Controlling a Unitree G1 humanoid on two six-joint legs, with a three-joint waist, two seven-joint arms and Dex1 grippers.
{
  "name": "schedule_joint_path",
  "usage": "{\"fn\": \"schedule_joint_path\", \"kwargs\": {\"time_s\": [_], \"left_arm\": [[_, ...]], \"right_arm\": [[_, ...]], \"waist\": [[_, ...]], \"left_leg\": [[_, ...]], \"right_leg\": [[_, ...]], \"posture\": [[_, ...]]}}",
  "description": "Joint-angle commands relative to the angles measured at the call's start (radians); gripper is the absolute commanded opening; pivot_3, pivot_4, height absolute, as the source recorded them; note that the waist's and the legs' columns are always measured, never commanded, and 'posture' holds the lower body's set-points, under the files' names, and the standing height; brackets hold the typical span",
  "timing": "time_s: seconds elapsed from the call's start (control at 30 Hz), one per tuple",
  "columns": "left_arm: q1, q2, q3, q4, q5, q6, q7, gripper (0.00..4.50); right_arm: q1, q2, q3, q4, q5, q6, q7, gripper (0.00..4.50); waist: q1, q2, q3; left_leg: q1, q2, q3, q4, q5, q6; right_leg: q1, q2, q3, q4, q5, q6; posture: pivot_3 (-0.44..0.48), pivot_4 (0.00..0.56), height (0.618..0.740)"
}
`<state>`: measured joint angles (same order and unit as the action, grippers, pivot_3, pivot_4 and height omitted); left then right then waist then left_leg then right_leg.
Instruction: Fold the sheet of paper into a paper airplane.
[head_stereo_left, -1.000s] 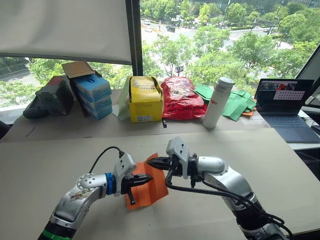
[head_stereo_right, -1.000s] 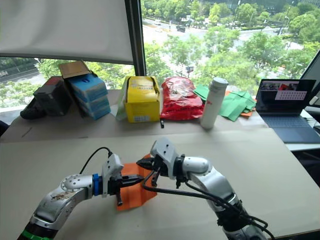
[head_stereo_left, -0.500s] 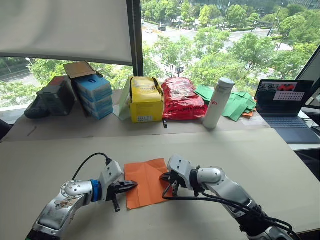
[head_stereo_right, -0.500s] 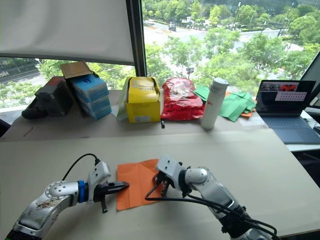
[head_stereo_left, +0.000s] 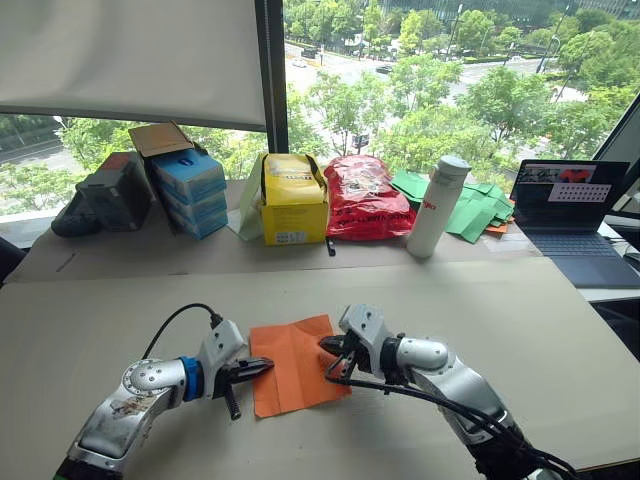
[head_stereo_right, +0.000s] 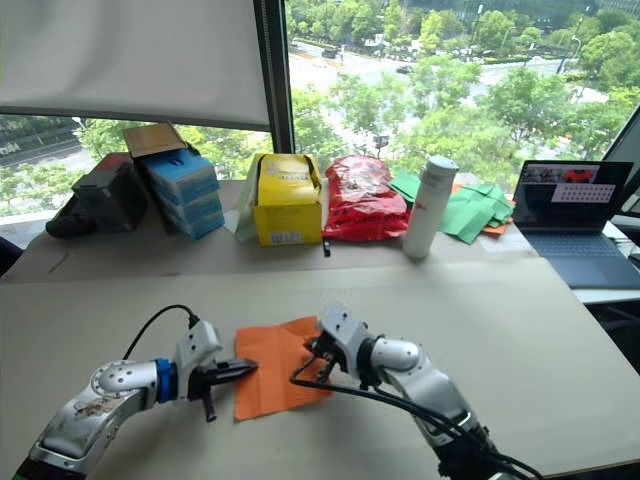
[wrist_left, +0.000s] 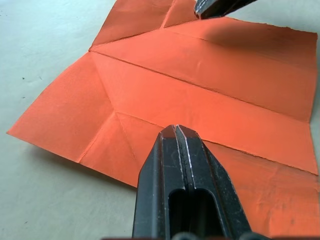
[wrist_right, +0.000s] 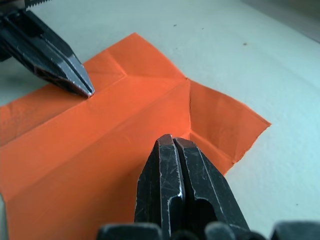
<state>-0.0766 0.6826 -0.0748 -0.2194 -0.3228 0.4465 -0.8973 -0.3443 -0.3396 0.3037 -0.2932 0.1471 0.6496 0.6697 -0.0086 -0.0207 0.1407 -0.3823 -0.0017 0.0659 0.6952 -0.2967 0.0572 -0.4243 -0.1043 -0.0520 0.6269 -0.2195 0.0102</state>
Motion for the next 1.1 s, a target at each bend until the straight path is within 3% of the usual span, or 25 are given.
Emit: {"fn": "schedule_joint_path", "kwargs": {"time_s": [0.03,0.27,0.67,1.1], "left_arm": [[-0.016,-0.002,0.016,-0.024,-0.011,0.014,0.007,0.0],[-0.036,-0.015,0.007,-0.053,-0.016,0.034,0.011,0.0],[-0.038,-0.019,0.007,-0.059,-0.012,0.045,0.013,0.0],[0.01,0.039,-0.018,-0.042,0.045,0.006,-0.013,0.0]], "right_arm": [[-0.011,0.026,-0.082,-0.04,0.059,0.049,-0.037,0.91],[-0.046,0.057,-0.102,0.06,0.041,0.13,-0.125,3.26],[-0.105,0.147,-0.14,0.211,0.145,0.244,-0.11,3.26],[-0.136,0.204,-0.124,0.28,0.154,0.208,-0.1,3.26]], "waist": [[0.0,0.0,0.0],[-0.003,0.0,0.0],[-0.005,0.0,0.0],[-0.014,0.0,0.0]], "left_leg": [[0.0,0.0,0.0,0.0,0.0,0.0],[-0.001,0.0,0.0,0.0,0.0,0.0],[-0.001,0.0,0.0,0.0,0.0,0.0],[0.002,0.001,0.0,-0.001,0.0,-0.001]], "right_leg": [[0.0,0.0,0.0,0.0,0.0,0.0],[-0.001,0.001,0.0,0.0,0.0,0.0],[-0.001,0.008,0.002,0.0,0.0,0.0],[-0.001,0.005,0.005,0.002,0.0,0.0]], "posture": [[0.0,0.15,0.74],[0.0,0.15,0.74],[0.0,0.15,0.74],[0.0,0.15,0.74]]}}
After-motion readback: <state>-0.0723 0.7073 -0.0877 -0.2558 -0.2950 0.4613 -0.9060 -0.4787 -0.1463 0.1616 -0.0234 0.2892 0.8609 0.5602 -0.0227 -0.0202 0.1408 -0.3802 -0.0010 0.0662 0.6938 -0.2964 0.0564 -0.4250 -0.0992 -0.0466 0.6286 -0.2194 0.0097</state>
